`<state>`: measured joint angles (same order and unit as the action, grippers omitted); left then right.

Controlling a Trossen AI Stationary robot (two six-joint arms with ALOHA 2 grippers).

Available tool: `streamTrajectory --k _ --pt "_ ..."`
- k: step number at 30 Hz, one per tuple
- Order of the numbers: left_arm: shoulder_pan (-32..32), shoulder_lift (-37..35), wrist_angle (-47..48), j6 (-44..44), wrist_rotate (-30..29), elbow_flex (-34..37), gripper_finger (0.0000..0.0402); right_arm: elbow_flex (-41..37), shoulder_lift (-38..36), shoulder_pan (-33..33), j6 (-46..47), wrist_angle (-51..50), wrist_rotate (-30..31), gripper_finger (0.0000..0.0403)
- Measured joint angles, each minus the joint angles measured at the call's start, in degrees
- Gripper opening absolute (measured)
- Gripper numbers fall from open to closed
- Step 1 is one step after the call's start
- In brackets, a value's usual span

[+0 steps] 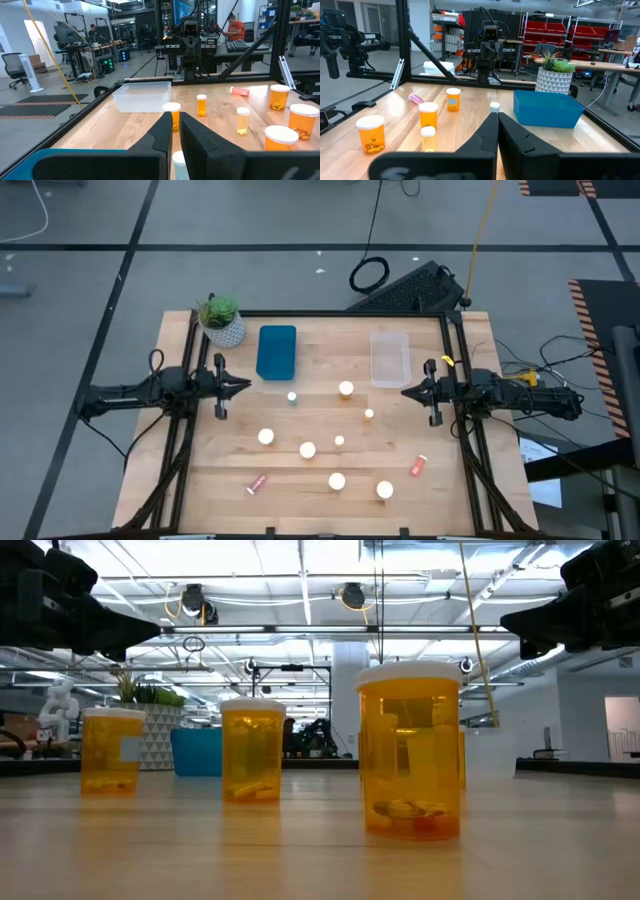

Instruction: Pick and place medicine bottles into bin by pill shape (circle, oval)

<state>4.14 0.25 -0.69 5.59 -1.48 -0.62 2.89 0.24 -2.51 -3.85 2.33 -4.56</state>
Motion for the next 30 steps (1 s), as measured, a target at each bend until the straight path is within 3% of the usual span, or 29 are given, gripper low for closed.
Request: streamTrajectory --k 30 --pt "0.0 0.0 0.0 -3.1 0.0 0.0 0.0037 0.0 0.0 0.0 -0.5 0.0 0.0 0.0"
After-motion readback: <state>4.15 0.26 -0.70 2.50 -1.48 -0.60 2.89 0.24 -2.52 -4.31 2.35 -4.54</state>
